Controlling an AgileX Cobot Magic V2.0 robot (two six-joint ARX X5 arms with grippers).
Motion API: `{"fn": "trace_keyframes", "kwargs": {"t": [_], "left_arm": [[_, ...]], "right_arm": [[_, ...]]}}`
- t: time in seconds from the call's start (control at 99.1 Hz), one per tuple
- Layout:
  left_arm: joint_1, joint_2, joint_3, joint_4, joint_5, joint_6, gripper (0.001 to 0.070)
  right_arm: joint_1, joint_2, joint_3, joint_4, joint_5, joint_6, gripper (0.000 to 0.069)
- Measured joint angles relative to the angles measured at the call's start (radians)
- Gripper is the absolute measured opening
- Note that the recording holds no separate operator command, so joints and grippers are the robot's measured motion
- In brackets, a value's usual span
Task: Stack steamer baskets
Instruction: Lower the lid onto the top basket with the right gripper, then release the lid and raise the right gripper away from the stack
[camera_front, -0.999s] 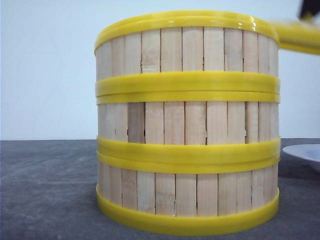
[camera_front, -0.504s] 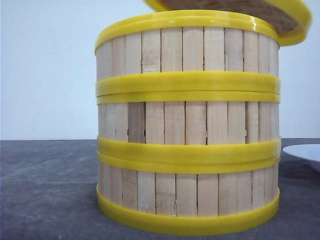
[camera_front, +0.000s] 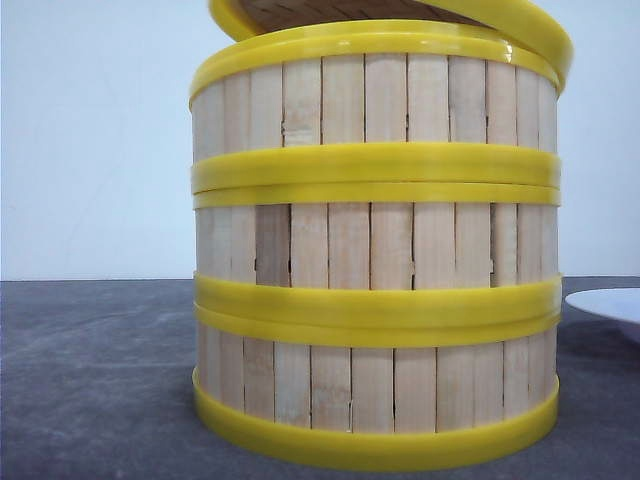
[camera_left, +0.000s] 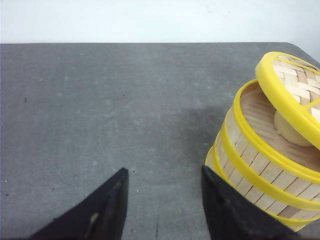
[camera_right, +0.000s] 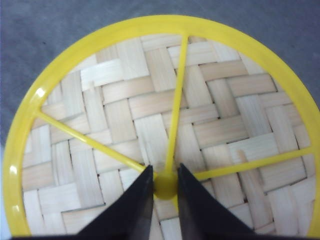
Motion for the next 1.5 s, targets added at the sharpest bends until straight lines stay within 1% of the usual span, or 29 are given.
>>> {"fn": "trace_keyframes", "kwargs": {"t": [0.373, 0.615, 0.807, 0.837, 0.868, 0.908, 0.938, 0.969, 1.009, 1.049, 1.15, 1.322, 1.412, 1.503], "left_arm": [[0.0, 0.0, 0.0, 0.0, 0.0, 0.0, 0.027], [0.0, 0.0, 0.0, 0.0, 0.0, 0.0, 0.027], [0.0, 0.0, 0.0, 0.0, 0.0, 0.0, 0.027], [0.0, 0.0, 0.0, 0.0, 0.0, 0.0, 0.027], [0.0, 0.0, 0.0, 0.0, 0.0, 0.0, 0.027], [0.0, 0.0, 0.0, 0.0, 0.0, 0.0, 0.027], [0.0, 0.0, 0.0, 0.0, 0.0, 0.0, 0.027], [0.0, 0.0, 0.0, 0.0, 0.0, 0.0, 0.027], [0.0, 0.0, 0.0, 0.0, 0.0, 0.0, 0.027], [0.0, 0.0, 0.0, 0.0, 0.0, 0.0, 0.027], [0.0, 0.0, 0.0, 0.0, 0.0, 0.0, 0.027], [0.0, 0.0, 0.0, 0.001, 0.0, 0.0, 0.027], [0.0, 0.0, 0.0, 0.008, 0.0, 0.0, 0.027], [0.0, 0.0, 0.0, 0.036, 0.0, 0.0, 0.027]], "right_arm": [[0.008, 0.003, 0.0, 0.006, -0.001, 0.0, 0.0055], [0.029, 0.063, 0.0, 0.015, -0.004, 0.0, 0.0055], [0.033, 0.077, 0.0, 0.025, 0.02, 0.0, 0.0057], [0.033, 0.079, 0.0, 0.025, 0.02, 0.0, 0.0069], [0.033, 0.08, 0.0, 0.025, 0.02, 0.0, 0.0098], [0.033, 0.083, 0.0, 0.024, 0.021, 0.0, 0.016], [0.033, 0.084, 0.0, 0.025, 0.021, 0.0, 0.0224], [0.033, 0.085, 0.0, 0.026, 0.021, 0.0, 0.0272], [0.033, 0.085, 0.0, 0.027, 0.021, 0.0, 0.0315], [0.033, 0.085, 0.0, 0.027, 0.021, 0.0, 0.0339], [0.033, 0.085, 0.0, 0.029, 0.021, 0.0, 0.0361], [0.033, 0.065, 0.006, 0.04, 0.028, 0.0, 0.0367], [0.035, 0.003, 0.027, 0.04, 0.075, 0.0, 0.0367], [0.044, -0.105, 0.043, 0.048, 0.167, 0.0, 0.0367]]}}
